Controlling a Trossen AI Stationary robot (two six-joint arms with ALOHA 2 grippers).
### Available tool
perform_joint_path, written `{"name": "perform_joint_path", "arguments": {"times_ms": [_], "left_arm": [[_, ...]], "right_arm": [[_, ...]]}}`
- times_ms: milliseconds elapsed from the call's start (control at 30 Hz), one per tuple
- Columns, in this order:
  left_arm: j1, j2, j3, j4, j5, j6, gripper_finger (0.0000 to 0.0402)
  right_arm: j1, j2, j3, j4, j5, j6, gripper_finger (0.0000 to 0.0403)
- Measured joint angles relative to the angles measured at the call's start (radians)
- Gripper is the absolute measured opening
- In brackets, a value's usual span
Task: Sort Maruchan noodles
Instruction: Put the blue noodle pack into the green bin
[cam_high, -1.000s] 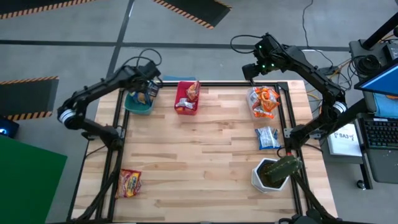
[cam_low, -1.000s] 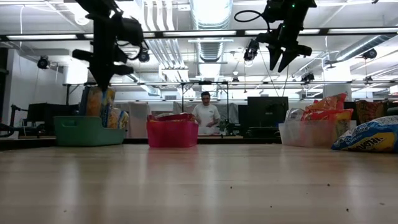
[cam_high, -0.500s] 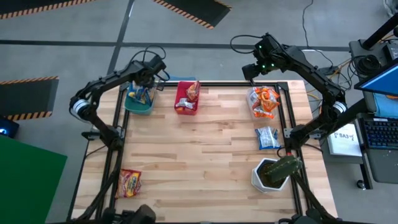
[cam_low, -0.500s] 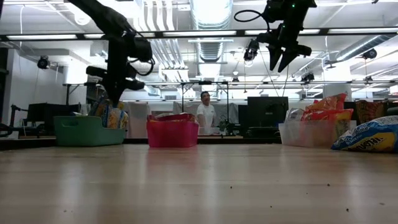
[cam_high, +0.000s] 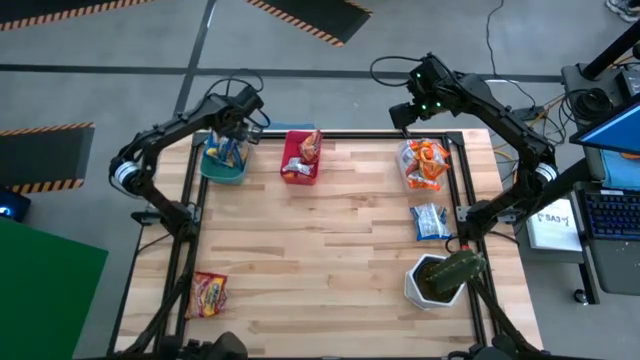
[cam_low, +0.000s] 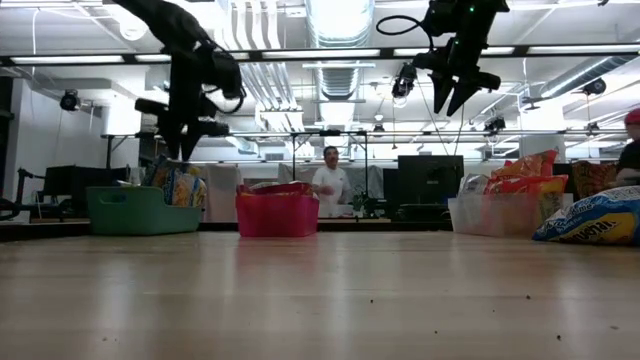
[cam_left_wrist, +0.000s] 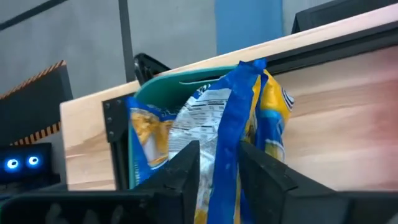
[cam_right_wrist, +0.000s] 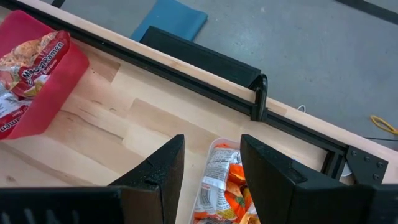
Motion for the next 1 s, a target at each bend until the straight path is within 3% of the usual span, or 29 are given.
{"name": "perform_joint_path", "arguments": {"times_ms": [200, 433, 600, 800, 1000], "left_arm": [[-0.021, -0.057, 0.095, -0.076, 0.013, 0.04, 0.0114], [-0.116, -0.115, 0.201, -0.064, 0.077, 0.082, 0.0115], [-0.225, -0.143, 0.25, 0.037, 0.079, 0.154, 0.0114], [-0.335, -0.142, 0.286, 0.182, 0.082, 0.277, 0.0114], [-0.39, -0.139, 0.287, 0.27, 0.164, 0.37, 0.0114]], "right_arm": [[0.0, 0.0, 0.0, -0.006, -0.024, 0.033, 0.0146], [0.003, 0.0, 0.0, -0.007, -0.294, 0.11, 0.0146], [0.031, -0.005, 0.0, -0.013, -0.448, 0.154, 0.0146], [0.087, -0.036, 0.0, -0.04, -0.516, 0.226, 0.0146], [0.153, -0.08, 0.001, -0.145, -0.615, 0.294, 0.0146]]}}
